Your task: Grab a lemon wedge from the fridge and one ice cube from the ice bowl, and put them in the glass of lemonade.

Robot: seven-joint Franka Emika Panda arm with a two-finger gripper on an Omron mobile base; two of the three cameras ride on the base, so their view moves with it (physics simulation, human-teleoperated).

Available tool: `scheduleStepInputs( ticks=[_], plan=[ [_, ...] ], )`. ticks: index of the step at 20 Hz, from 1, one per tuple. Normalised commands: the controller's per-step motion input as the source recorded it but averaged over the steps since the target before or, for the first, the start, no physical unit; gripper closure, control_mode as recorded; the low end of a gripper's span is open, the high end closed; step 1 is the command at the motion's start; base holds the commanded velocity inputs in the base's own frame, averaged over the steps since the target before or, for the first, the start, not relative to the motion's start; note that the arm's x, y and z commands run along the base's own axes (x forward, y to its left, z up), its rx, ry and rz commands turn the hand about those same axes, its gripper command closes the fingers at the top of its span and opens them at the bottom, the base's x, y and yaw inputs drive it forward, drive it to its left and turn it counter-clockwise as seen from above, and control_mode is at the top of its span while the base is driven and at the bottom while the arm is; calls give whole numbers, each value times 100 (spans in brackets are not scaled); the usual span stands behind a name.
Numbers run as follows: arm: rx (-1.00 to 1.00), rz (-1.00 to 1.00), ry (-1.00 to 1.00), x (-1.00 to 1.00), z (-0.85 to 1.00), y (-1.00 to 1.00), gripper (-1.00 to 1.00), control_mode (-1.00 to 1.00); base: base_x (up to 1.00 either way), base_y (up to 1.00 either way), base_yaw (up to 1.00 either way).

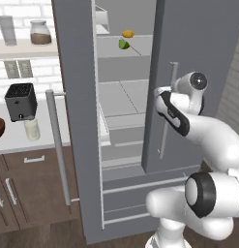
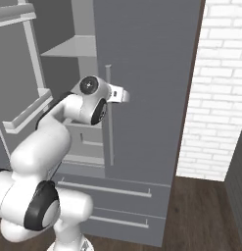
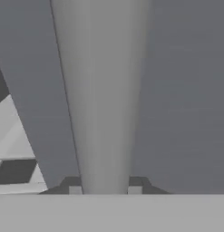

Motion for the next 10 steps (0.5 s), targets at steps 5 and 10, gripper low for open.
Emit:
scheduleStepInputs(
  ticks=[5, 10],
  plan=[
    [1, 0, 10, -84, 13, -81, 100, -100, 0, 0, 0],
    [6, -1, 4, -81, 1, -100, 100, -100, 0, 0, 0]
  ],
)
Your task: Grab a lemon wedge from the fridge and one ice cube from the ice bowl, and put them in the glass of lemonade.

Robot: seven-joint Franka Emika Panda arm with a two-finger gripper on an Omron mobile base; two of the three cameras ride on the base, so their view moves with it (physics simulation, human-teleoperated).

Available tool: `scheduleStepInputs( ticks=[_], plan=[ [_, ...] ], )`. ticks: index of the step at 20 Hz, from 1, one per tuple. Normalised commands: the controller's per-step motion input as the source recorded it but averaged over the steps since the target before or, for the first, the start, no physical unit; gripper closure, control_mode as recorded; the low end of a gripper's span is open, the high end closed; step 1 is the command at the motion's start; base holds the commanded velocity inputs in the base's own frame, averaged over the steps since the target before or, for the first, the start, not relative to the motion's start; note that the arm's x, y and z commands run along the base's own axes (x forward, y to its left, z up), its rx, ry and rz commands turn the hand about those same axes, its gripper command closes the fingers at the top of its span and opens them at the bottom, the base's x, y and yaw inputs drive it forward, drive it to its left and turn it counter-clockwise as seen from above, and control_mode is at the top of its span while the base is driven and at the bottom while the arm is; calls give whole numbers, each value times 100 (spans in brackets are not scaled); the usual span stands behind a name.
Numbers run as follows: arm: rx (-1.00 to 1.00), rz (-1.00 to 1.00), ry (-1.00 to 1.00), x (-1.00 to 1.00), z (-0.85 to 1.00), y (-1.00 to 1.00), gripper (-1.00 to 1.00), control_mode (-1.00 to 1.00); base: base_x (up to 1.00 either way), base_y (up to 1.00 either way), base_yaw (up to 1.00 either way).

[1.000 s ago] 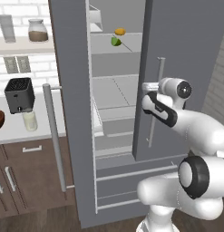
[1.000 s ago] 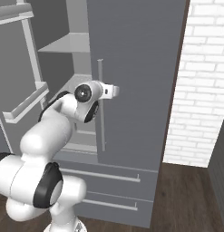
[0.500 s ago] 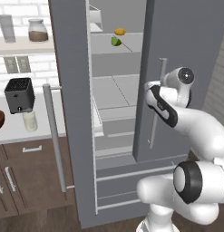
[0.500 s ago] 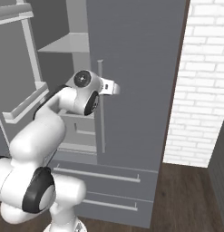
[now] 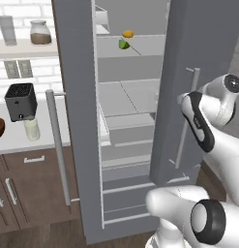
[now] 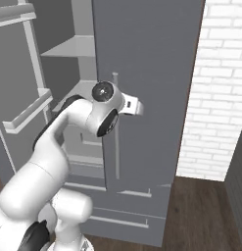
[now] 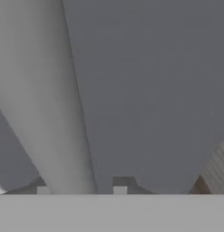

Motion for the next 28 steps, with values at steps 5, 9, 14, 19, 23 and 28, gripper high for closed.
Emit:
scheduleStepInputs(
  ticks=[5, 9, 14, 19, 23, 28],
  plan=[
    [9, -7, 4, -78, 3, -100, 100, -100, 0, 0, 0],
    [11, -10, 6, -81, 4, -100, 100, -100, 0, 0, 0],
    [11, -14, 11, -78, 0, -100, 100, -100, 0, 0, 0],
    [8, -11, 7, -52, 7, -92, -100, -100, 0, 0, 0],
    [5, -1, -5, -84, 38, -60, -100, -100, 0, 0, 0],
    [-7, 5, -35, -87, 55, 33, -100, -100, 0, 0, 0]
  ],
)
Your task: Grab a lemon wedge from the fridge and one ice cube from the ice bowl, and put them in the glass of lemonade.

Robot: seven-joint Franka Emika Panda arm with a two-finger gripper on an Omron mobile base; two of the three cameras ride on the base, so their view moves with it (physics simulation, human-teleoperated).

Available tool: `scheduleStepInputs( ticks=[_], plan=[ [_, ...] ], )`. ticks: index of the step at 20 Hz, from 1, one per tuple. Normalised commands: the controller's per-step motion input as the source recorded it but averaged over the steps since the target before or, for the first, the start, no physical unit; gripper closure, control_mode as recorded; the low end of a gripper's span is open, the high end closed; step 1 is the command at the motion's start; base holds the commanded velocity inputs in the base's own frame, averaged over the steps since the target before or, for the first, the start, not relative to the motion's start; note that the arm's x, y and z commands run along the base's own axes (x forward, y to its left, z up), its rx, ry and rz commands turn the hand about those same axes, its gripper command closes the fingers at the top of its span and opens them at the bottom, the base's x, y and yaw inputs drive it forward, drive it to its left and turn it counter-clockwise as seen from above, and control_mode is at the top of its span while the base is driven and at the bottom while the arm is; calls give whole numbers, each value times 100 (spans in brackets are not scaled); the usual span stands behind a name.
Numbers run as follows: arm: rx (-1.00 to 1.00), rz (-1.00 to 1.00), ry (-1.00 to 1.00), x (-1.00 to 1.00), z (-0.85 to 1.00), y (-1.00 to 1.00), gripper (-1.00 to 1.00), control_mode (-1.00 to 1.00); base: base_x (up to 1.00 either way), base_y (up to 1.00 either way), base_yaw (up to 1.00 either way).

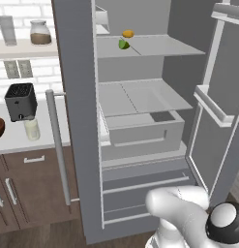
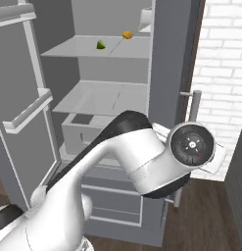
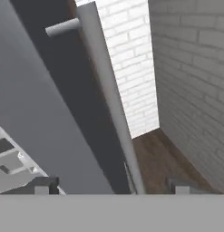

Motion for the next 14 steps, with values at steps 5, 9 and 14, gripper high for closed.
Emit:
scheduleStepInputs(
  ticks=[5, 9, 14],
  plan=[
    [-24, 10, -36, -9, 16, 100, -100, -100, 0, 0, 0],
    [-35, 8, -7, 0, 6, 100, -100, -100, 0, 0, 0],
    [-34, 1, 0, 6, 46, 100, -100, -100, 0, 0, 0]
  ],
)
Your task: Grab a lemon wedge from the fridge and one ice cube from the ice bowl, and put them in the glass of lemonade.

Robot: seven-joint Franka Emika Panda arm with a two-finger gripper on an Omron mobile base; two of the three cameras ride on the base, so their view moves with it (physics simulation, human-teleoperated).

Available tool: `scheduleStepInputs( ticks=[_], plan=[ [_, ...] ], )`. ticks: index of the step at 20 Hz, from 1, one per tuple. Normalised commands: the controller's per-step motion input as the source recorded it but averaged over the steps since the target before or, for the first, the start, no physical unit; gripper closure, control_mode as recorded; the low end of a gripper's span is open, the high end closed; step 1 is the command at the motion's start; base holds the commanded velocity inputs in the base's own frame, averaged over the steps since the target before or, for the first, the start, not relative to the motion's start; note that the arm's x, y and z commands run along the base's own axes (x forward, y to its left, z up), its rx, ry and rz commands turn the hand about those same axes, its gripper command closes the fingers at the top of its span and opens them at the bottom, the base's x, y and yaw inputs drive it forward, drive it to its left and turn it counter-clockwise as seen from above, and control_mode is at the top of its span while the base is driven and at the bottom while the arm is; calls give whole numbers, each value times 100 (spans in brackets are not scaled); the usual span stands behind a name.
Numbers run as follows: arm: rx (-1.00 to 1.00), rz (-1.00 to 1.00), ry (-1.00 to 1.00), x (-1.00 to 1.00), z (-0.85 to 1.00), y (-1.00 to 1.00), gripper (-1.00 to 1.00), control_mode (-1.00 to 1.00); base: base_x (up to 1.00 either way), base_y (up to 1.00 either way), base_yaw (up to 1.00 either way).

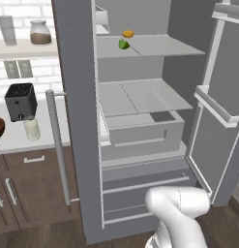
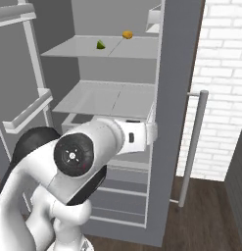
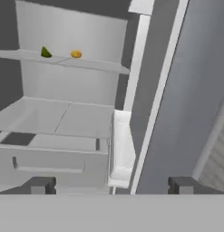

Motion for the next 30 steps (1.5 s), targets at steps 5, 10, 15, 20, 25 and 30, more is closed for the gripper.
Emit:
scheduleStepInputs(
  ticks=[5, 10, 15, 20, 25, 30],
  plan=[
    [-43, 0, 1, 9, 54, 85, -100, -100, 0, 0, 0],
    [-44, 0, 19, 15, 27, 38, -100, -100, 0, 0, 0],
    [-33, -7, 38, 24, 9, -14, -100, -100, 0, 0, 0],
    [-14, -8, 25, 35, 0, -60, -100, -100, 0, 0, 0],
    [0, -2, 9, 61, 0, -24, -100, -100, 0, 0, 0],
    [-5, 0, 1, 79, -15, 10, -100, -100, 0, 0, 0]
  ],
)
